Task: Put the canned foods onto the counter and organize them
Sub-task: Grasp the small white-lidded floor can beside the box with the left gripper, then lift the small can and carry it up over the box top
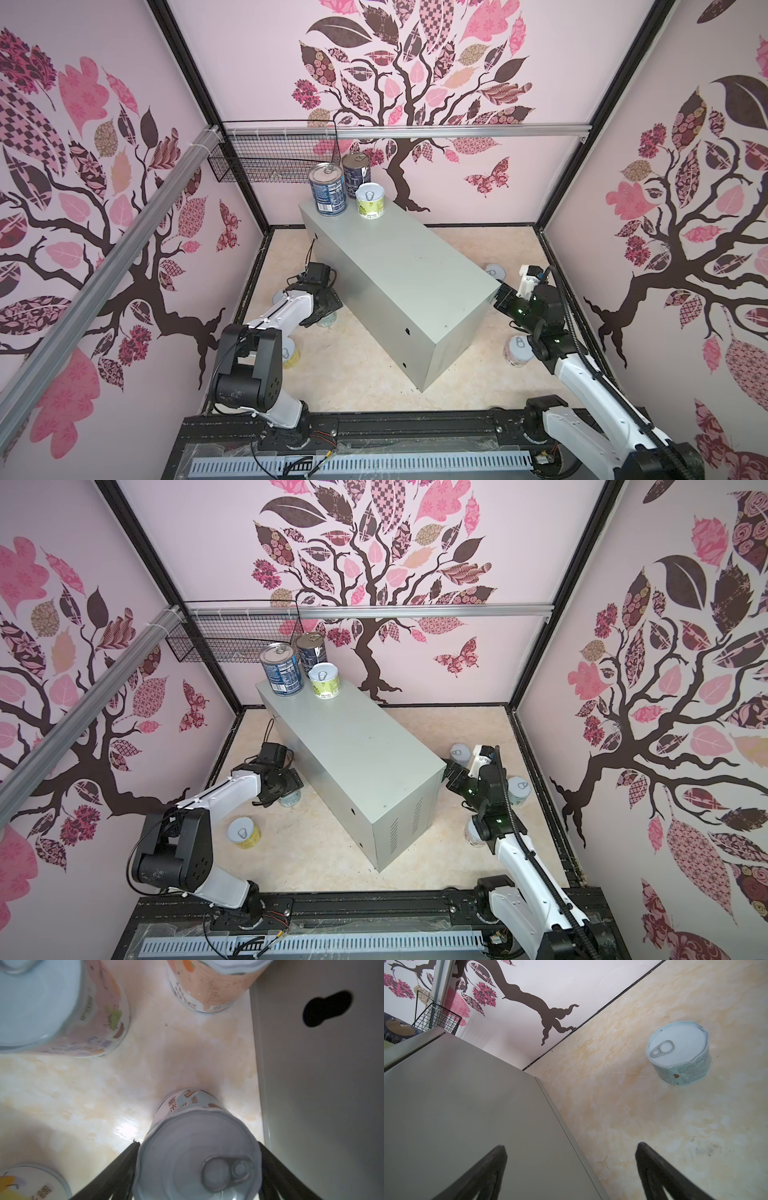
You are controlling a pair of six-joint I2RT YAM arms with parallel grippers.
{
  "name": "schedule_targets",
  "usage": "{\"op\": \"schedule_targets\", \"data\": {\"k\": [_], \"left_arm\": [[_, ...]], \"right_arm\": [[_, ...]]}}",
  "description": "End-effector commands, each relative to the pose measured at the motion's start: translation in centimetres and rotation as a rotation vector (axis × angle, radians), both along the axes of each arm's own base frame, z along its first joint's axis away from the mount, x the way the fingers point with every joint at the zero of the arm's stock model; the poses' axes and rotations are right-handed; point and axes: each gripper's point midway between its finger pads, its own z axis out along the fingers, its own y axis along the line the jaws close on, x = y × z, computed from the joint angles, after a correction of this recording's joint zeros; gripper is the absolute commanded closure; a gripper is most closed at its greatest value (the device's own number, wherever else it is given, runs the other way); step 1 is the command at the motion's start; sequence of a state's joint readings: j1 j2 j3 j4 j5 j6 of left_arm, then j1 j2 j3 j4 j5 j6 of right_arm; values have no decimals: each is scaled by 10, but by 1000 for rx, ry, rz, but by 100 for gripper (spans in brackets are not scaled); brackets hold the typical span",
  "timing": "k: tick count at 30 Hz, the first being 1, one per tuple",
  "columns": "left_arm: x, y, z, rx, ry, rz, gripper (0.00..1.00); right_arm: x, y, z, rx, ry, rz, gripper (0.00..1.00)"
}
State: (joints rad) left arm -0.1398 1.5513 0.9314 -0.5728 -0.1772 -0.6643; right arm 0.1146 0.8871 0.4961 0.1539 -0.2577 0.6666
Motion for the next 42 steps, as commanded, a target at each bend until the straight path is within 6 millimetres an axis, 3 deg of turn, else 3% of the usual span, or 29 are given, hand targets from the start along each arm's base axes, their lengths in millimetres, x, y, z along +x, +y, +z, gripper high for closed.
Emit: {"op": "schedule_targets", "data": {"k": [1, 7, 17, 23, 28, 32, 42], "left_arm": [[-1, 16, 6, 74, 2, 46, 17], [-2, 16, 2, 84, 27, 43, 10], [-2, 17, -10, 87, 54, 46, 11], [0, 16, -10, 86, 51, 42, 21], [-1, 14, -6, 77, 43, 31, 38], [-1, 12, 5, 64, 14, 24, 43], [-9, 6, 53, 19, -95, -13, 45]], "right_arm": [[1, 1, 1, 4, -11, 10, 0], [1, 1, 1, 7, -12, 10, 0], [1, 1, 1, 6, -13, 14, 0], [1, 1, 0, 6, -13, 13, 0], [1, 1, -2, 3, -7, 14, 0], [1, 1, -4, -1, -2, 15, 0], [1, 0, -5, -25, 7, 16, 0]]}}
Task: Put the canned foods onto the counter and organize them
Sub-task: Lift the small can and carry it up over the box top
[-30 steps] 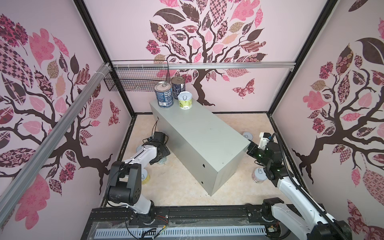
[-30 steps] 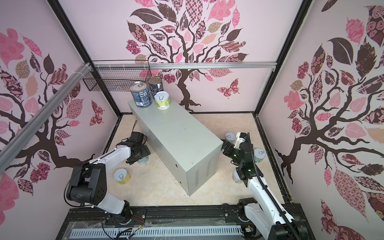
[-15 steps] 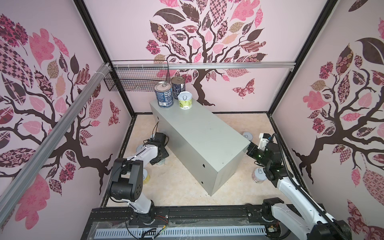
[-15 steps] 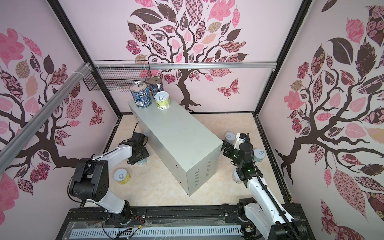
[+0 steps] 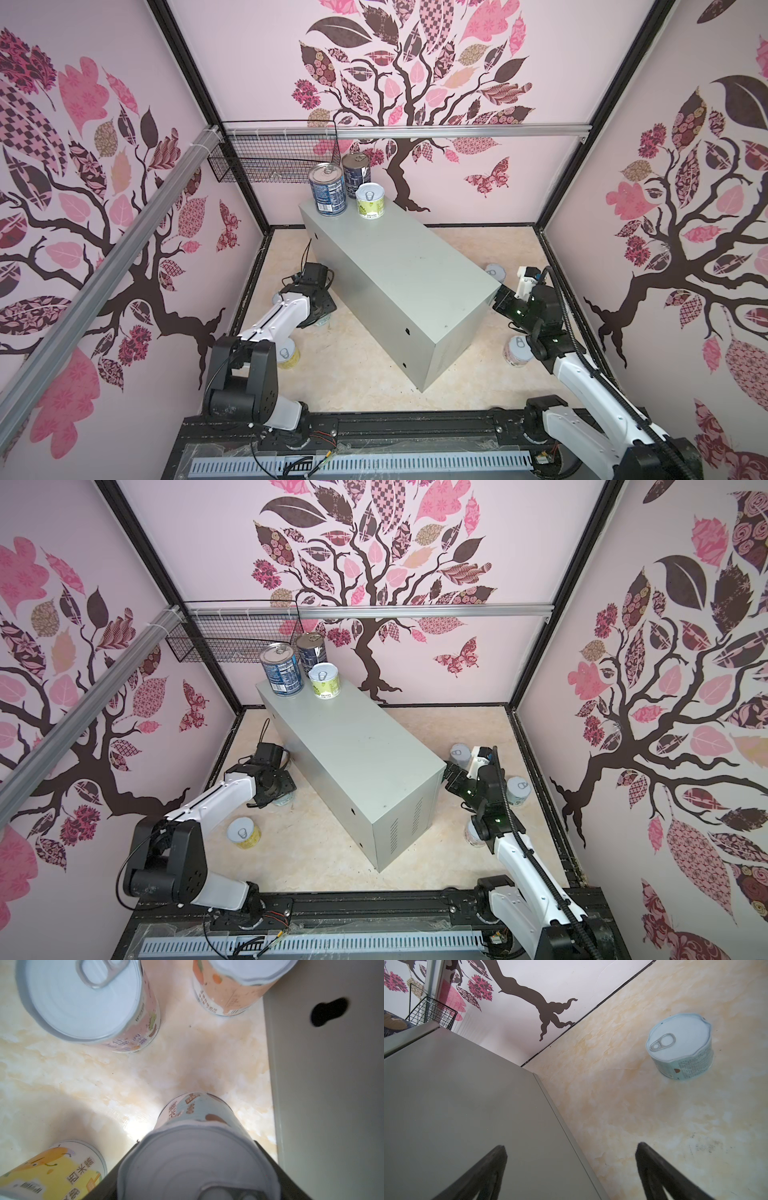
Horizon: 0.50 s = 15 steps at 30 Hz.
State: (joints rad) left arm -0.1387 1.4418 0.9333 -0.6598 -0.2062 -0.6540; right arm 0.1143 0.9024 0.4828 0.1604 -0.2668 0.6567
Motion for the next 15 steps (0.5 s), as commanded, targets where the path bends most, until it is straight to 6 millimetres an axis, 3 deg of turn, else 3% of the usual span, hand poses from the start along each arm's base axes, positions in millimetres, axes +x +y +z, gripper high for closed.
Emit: {"op": "schedule_targets", "data": {"k": [1, 15], "left_arm": [[4, -1, 31, -10, -81, -21, 45], [-29, -8, 112, -54, -294, -113, 46]], "right_arm": [[1, -2, 4, -20, -12, 4, 0], [2, -5, 7, -51, 8, -6, 0]]}}
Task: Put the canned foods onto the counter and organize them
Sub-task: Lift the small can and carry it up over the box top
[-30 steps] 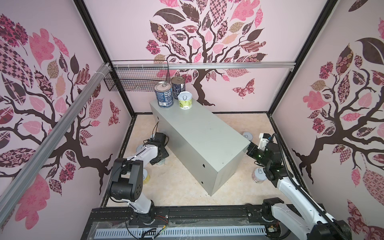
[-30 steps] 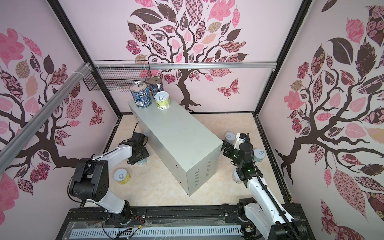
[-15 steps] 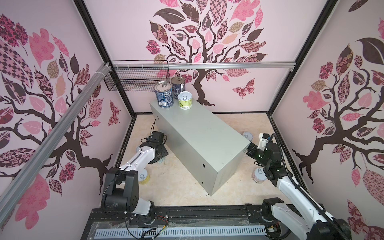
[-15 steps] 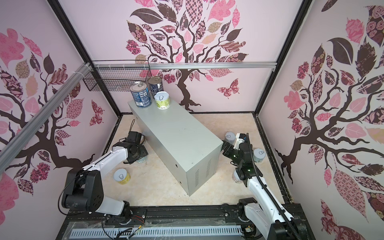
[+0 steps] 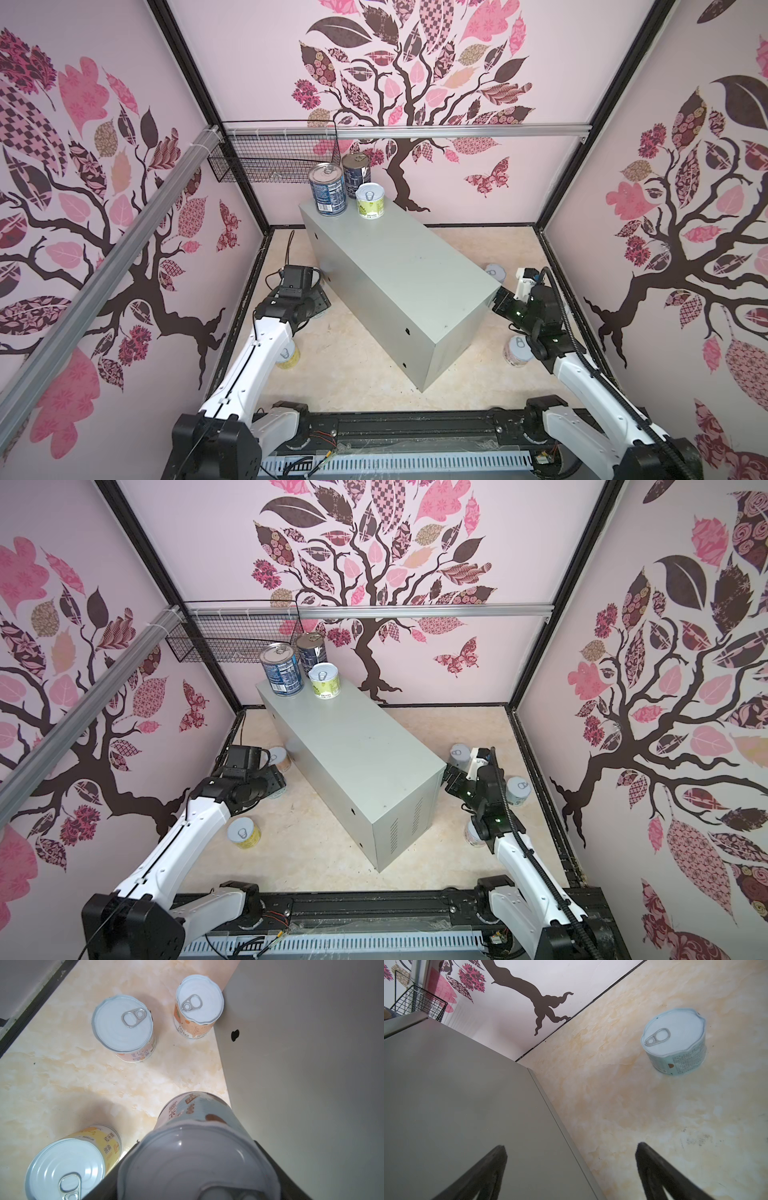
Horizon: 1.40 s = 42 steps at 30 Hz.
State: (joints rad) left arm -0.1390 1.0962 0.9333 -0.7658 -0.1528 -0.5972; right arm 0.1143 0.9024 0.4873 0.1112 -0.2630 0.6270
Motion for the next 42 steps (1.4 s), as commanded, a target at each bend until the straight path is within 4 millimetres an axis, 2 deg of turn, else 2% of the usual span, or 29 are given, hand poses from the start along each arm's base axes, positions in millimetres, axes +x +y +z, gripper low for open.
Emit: {"op": "schedule_targets", "data": {"k": [1, 6, 14, 20, 28, 38, 42], "left_arm": [[-3, -3, 30, -4, -80, -42, 46], [-15, -7, 64, 6, -160, -89, 46], [-31, -17, 125, 76, -270, -182, 46], [-36, -25, 157, 107, -309, -249, 47], [-31, -36, 196, 115, -349, -332, 47], [-14, -54, 243, 125, -393, -421, 49], [-8, -67, 261, 159, -411, -452, 49]], "right_arm": [[5, -4, 16, -22, -22, -13, 0], [4, -6, 16, -36, -7, -19, 0], [1, -10, 27, -72, -8, -25, 0], [-1, -9, 33, -72, -8, -19, 0], [-3, -9, 34, -88, -3, -9, 0], [-3, -8, 29, -98, 7, -1, 0], [-2, -7, 27, -94, 6, 6, 0]]}}
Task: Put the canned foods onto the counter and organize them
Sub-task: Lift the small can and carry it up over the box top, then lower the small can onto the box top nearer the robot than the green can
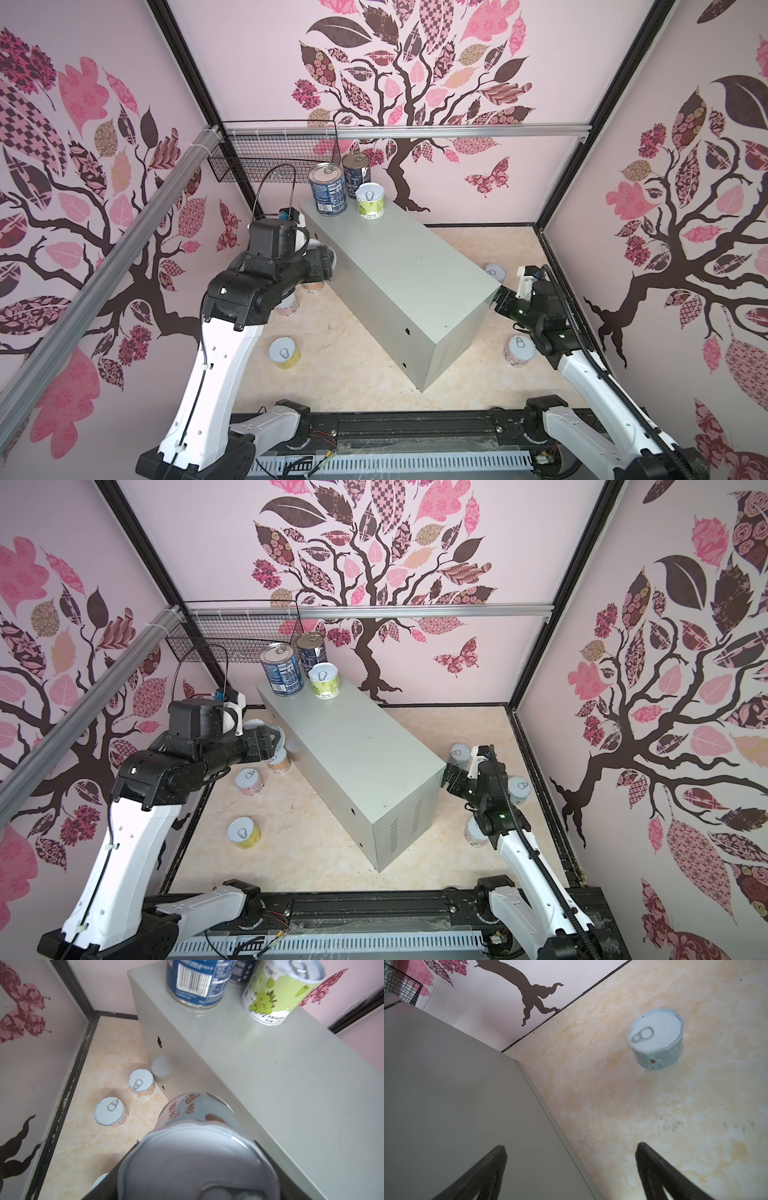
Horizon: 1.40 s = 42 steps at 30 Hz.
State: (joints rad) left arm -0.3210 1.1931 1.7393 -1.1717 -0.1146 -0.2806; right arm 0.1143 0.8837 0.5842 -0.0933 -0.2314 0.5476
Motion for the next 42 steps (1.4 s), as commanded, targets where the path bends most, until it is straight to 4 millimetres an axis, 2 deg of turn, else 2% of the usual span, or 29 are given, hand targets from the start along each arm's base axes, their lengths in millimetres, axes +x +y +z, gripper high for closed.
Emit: {"op": "schedule_targets", "data": {"k": [1, 4, 5, 10, 20, 28, 37, 42], "left_arm": [[2, -10, 42, 16, -116, -36, 49], [8, -22, 46, 48, -113, -57, 49], [9, -25, 55, 44, -130, -64, 49], [22, -37, 56, 57, -112, -88, 50], [48, -56, 51, 116, -60, -117, 50], [67, -61, 42, 147, -13, -90, 49], [77, -59, 37, 183, -3, -65, 40], [83, -62, 31, 193, 11, -66, 31]], "right_arm": [[6, 0, 22, -3, -54, 8, 0], [6, 1, 22, -1, -57, 11, 0], [6, 1, 23, -1, -57, 12, 0], [5, 1, 21, -4, -59, 17, 0], [3, 3, 16, 0, -59, 25, 0], [3, 3, 13, 3, -57, 28, 0], [2, 6, 12, 13, -61, 41, 0], [2, 6, 11, 16, -58, 38, 0]]}}
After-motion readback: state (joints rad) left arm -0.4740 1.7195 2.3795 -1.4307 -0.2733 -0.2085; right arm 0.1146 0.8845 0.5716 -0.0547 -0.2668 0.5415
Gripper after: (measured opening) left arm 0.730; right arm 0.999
